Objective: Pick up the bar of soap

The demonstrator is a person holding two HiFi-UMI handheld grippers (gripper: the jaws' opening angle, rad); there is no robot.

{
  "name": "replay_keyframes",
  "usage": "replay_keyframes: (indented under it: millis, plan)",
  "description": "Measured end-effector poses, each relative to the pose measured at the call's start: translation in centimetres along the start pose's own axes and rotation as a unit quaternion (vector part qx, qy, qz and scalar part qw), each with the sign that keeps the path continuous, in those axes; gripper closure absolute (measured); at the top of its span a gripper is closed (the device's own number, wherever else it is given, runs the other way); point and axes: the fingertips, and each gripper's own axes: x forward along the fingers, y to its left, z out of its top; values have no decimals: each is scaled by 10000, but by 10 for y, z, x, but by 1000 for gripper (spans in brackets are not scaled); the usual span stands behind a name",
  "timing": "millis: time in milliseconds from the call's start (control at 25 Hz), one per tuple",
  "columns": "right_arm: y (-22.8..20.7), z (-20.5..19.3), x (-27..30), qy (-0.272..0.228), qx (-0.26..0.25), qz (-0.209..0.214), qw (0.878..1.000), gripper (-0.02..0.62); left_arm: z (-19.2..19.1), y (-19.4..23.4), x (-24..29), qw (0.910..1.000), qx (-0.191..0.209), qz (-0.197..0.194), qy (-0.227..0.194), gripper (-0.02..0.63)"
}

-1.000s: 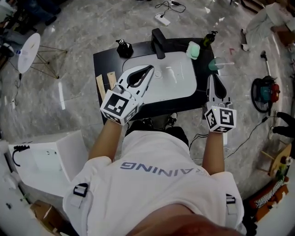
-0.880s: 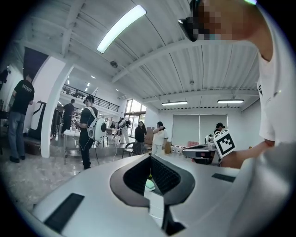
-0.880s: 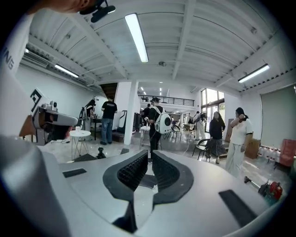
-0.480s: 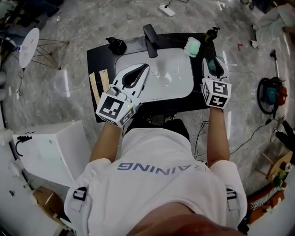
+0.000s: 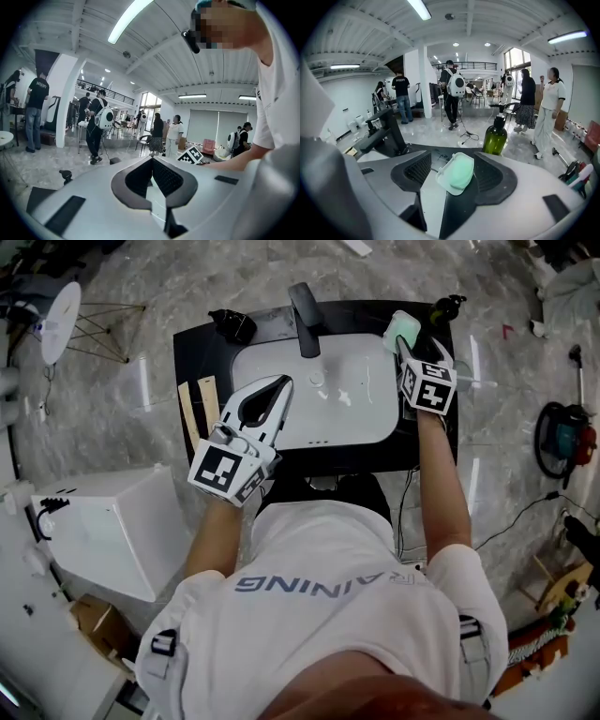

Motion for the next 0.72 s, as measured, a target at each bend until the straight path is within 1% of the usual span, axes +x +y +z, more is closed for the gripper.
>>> replay_keyframes:
  millis: [200,360,440,480,560,720]
  plan:
    - [-3,-20,44,371,-62,-139,9992,325,-8,14,-3,9998,-136,172,35,597]
    - [-14,-33,65,593,-105,-402,9974,319,-15,22,-3,9995,-212,236,88,597]
    - [-18,-38,72,703,-104,-531,9961,308,-20,26,-2,9992,-244,270,152,597]
    - [-19,-40,75,747,-122,-572,9955,293,-22,27,-1,9991,-256,285,182,597]
    - [-20,-45,83,825,-114,-593,9948,267,-24,30,1,9989,-279,302,212,597]
    - [-25,-58,93,957,30,-628,9934,264,-27,33,3,9988,-298,308,229,597]
